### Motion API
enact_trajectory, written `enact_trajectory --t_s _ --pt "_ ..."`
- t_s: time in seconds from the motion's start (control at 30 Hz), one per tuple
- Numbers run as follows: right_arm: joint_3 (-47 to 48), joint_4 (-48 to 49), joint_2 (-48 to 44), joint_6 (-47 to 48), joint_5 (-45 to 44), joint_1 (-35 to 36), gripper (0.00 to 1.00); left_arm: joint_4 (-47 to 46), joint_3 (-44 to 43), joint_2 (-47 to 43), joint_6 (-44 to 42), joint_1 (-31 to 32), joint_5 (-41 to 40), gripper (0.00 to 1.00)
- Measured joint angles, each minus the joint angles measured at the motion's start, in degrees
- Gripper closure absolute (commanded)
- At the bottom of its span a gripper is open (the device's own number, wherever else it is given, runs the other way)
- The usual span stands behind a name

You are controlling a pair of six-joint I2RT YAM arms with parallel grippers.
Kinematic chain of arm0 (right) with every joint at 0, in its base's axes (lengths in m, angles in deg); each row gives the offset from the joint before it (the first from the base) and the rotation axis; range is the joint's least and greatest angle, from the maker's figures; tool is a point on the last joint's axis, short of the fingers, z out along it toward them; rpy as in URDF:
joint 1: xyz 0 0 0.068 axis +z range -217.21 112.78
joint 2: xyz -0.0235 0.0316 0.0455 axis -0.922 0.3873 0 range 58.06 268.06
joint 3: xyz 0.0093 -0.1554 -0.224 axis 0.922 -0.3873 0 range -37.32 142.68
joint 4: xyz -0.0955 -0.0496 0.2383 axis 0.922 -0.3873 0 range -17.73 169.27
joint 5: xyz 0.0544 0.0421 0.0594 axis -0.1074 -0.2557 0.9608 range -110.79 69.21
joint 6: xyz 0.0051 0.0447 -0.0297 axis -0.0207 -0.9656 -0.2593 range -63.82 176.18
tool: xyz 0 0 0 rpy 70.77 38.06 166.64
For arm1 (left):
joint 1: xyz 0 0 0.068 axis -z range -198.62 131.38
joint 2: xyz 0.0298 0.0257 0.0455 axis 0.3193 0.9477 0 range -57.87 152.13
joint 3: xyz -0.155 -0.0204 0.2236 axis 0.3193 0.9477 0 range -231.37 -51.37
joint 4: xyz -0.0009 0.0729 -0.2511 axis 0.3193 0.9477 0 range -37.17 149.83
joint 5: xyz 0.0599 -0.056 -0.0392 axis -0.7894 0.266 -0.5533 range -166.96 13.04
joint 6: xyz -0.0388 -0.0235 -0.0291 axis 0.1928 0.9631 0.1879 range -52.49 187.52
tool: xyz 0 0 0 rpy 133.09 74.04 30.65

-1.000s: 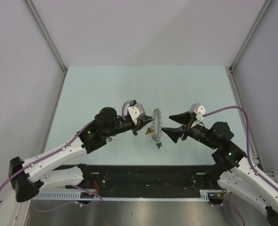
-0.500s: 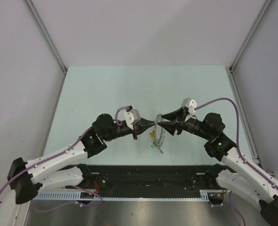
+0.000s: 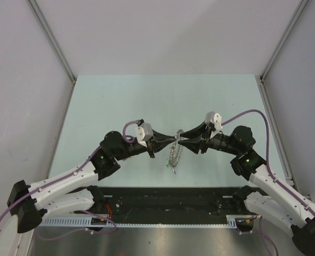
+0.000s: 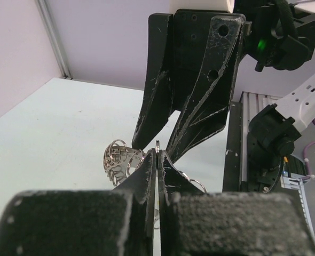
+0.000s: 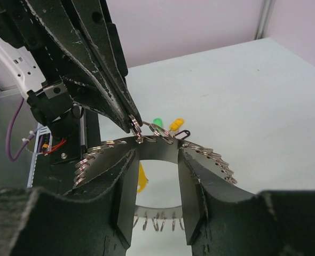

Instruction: Put the keys on the keyring

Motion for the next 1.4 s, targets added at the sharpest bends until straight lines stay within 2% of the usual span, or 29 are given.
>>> enact_trajectory --t_s 0.53,0.83,0.93,0.97,1.0,1.1,1.13,1.2,1.4 --pt "0.0 1.7 -0.8 -1.6 3.7 -0.3 0.63 -0.9 0.0 1.0 1.1 0.0 2.0 1.00" --pt "0.0 2.9 -0.2 -2.6 4.8 -0.3 0.79 -1.9 0.2 1.5 1.6 0.0 3.5 1.00" --pt "0.0 3.4 0.2 -2.8 5.3 -0.4 0.89 -2.2 0.2 1.6 2.0 0.0 3.8 1.00" --pt "0.0 3.5 0.3 -2.9 5.5 -0.5 0.98 -2.3 0.2 1.6 2.0 0.0 3.8 1.00" --pt "0.0 3.6 0.4 -3.0 5.6 -0.5 1.00 -2.4 0.2 1.6 2.0 0.0 3.8 0.99" --pt "0.0 3.6 0.5 -3.0 5.8 -0.6 1.00 -2.3 0.3 1.6 2.0 -0.2 3.6 0.84" --pt "0.0 3.1 0.5 -2.9 5.8 -0.6 1.00 -1.9 0.2 1.6 1.9 -0.2 3.4 0.75" --pt "0.1 0.7 0.3 -1.8 5.4 -0.6 1.00 -0.2 0.2 1.2 1.5 -0.5 2.7 0.69" --pt "7.7 -20.0 1.6 3.4 -3.8 0.4 1.00 11.0 -1.7 -3.3 -0.7 -3.1 -2.3 0.58"
